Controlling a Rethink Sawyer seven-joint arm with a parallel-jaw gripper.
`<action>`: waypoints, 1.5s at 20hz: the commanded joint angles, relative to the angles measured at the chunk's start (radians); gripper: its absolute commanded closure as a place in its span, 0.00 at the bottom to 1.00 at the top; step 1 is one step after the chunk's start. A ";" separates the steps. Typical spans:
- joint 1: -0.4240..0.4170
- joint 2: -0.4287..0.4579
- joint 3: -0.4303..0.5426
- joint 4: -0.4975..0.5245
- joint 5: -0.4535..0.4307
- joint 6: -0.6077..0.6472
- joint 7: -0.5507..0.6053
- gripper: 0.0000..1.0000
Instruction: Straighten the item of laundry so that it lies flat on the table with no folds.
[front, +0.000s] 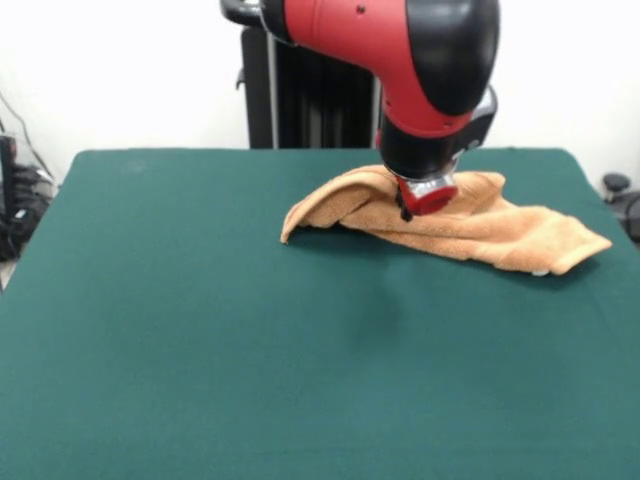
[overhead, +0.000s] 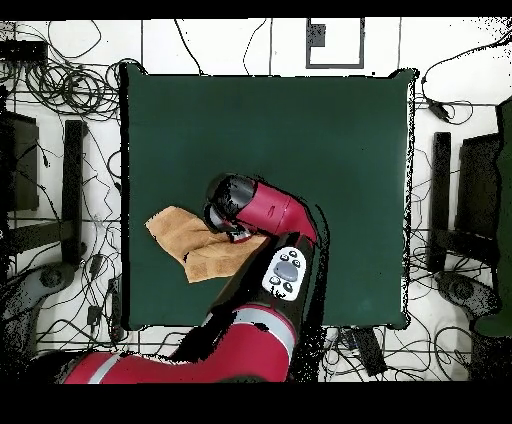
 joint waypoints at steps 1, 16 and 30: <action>-0.027 0.044 0.141 0.041 0.054 0.043 0.151 1.00; -0.096 0.025 0.232 0.088 0.077 0.038 0.084 1.00; -0.108 0.016 0.243 0.070 0.044 0.090 0.112 0.00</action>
